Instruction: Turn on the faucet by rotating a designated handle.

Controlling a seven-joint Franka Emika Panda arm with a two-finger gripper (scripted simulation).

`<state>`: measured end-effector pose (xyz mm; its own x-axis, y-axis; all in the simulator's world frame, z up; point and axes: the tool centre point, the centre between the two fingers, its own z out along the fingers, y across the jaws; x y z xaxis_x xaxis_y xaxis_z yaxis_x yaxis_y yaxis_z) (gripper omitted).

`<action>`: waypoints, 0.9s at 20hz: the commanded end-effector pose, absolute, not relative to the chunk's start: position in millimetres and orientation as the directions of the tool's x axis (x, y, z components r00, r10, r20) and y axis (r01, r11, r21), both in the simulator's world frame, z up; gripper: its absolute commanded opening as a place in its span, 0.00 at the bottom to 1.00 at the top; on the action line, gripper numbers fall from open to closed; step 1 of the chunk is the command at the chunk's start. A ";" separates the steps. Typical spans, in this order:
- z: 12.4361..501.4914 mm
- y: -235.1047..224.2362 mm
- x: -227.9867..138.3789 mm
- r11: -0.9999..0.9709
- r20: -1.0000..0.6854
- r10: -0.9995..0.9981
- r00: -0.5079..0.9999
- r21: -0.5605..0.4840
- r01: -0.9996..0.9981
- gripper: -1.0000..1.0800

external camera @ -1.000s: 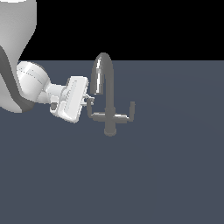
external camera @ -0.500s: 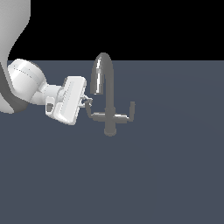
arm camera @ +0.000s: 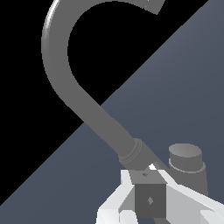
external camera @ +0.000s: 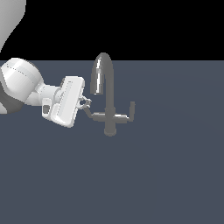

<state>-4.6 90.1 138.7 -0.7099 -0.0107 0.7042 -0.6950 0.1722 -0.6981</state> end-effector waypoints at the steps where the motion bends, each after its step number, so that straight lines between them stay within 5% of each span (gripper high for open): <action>1: 134.6 92.5 -17.7 0.171 0.712 -0.004 -0.702 -0.691 -0.702 0.00; 11: 135.1 95.7 -33.1 0.175 0.692 -0.006 -0.722 -0.710 -0.682 0.00; 18: 89.9 99.7 -56.9 0.172 0.708 -0.002 -0.706 -0.696 -0.697 0.00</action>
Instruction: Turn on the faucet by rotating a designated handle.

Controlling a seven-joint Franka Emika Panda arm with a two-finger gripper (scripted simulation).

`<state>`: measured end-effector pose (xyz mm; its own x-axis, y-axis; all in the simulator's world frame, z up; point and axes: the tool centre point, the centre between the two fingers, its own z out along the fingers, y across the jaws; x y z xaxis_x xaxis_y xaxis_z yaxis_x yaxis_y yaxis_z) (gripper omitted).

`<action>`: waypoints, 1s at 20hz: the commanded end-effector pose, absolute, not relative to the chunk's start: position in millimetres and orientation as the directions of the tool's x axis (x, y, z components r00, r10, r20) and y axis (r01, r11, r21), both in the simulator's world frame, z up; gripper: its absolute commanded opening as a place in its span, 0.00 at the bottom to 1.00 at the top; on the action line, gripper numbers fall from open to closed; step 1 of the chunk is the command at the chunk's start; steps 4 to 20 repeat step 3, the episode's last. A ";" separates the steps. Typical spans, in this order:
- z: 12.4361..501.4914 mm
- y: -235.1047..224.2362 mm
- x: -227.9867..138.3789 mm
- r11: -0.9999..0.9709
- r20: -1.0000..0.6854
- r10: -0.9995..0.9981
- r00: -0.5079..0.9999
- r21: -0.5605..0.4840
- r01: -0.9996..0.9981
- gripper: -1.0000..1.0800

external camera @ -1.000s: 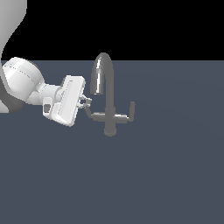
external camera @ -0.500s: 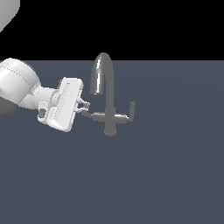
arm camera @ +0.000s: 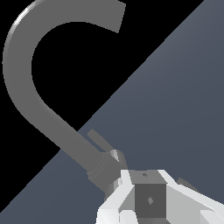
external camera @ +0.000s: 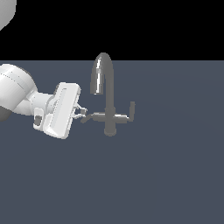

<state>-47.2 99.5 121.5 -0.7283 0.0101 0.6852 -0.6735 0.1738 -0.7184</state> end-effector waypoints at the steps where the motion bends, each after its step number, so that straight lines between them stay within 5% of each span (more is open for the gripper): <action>1: 83.5 100.2 -60.3 0.171 0.710 -0.002 -0.704 -0.694 -0.700 0.00; 20: 77.5 100.7 -63.5 0.171 0.712 -0.001 -0.702 -0.692 -0.702 0.00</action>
